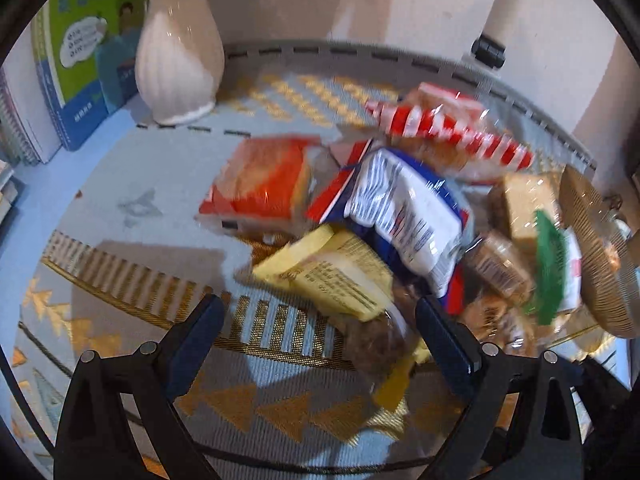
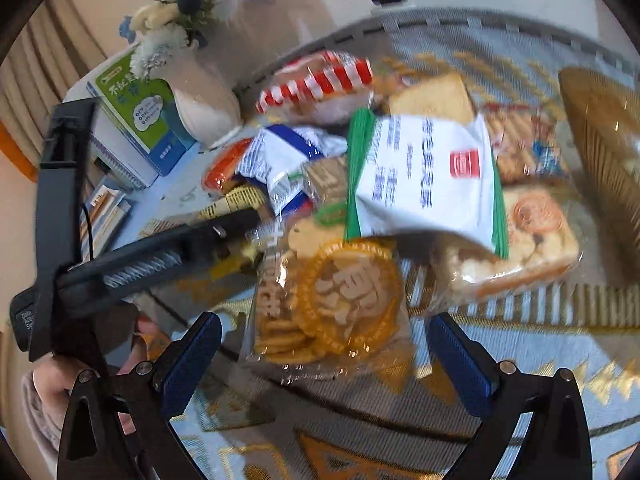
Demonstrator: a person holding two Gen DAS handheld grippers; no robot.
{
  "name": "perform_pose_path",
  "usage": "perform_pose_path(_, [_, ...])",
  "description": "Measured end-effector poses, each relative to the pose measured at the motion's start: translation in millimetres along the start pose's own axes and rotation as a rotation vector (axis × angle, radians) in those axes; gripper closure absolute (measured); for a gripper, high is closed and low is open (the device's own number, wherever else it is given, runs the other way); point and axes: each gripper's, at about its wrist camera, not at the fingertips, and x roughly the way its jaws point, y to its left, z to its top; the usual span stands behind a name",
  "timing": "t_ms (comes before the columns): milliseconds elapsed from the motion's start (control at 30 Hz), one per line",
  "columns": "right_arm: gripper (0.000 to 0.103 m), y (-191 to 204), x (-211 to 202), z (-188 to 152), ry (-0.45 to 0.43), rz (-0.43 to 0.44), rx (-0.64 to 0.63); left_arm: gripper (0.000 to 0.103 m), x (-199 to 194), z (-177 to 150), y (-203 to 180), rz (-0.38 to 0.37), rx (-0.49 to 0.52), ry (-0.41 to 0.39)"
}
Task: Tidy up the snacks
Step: 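Return both tools to the snack pile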
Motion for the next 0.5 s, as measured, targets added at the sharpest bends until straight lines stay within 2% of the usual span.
perform_pose_path(133, [0.0, 6.8, 7.7, -2.8, -0.053, -0.063, -0.063, 0.0, -0.8, -8.2, -3.5, 0.028, 0.011, -0.051])
perform_pose_path(333, [0.0, 34.4, 27.9, -4.4, 0.004, -0.257, -0.196, 0.0, -2.7, -8.5, -2.9, 0.026, 0.008, -0.05])
perform_pose_path(500, [0.0, 28.9, 25.2, -5.0, 0.002, -0.246, -0.186, 0.0, -2.7, -7.9, -2.4, 0.026, 0.008, -0.05])
